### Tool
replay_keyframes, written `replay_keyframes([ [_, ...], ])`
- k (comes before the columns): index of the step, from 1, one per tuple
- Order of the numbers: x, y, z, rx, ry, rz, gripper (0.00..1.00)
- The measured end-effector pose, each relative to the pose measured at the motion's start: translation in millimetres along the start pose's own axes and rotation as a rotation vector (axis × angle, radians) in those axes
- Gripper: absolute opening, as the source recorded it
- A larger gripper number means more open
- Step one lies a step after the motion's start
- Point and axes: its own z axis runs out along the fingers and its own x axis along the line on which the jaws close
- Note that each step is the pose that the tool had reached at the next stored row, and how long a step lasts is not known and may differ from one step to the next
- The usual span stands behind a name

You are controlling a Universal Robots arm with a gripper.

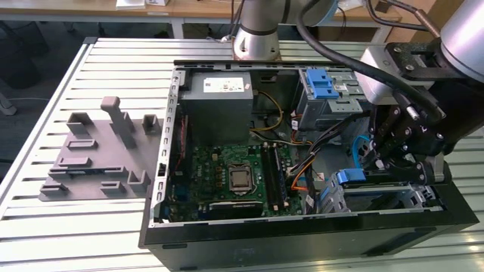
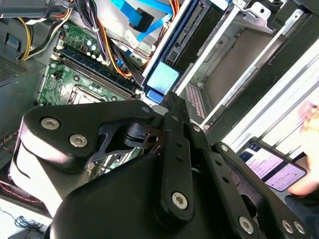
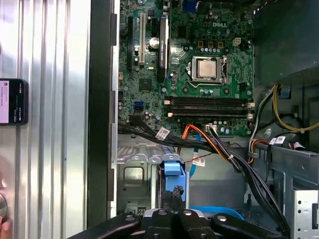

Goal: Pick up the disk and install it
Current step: 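Insert the disk into the insertion slot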

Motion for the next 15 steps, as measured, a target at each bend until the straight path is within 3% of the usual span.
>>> replay_keyframes([
  [15,0.9,-5.0,11.5,0.0000,0.0000,0.000,0.11],
])
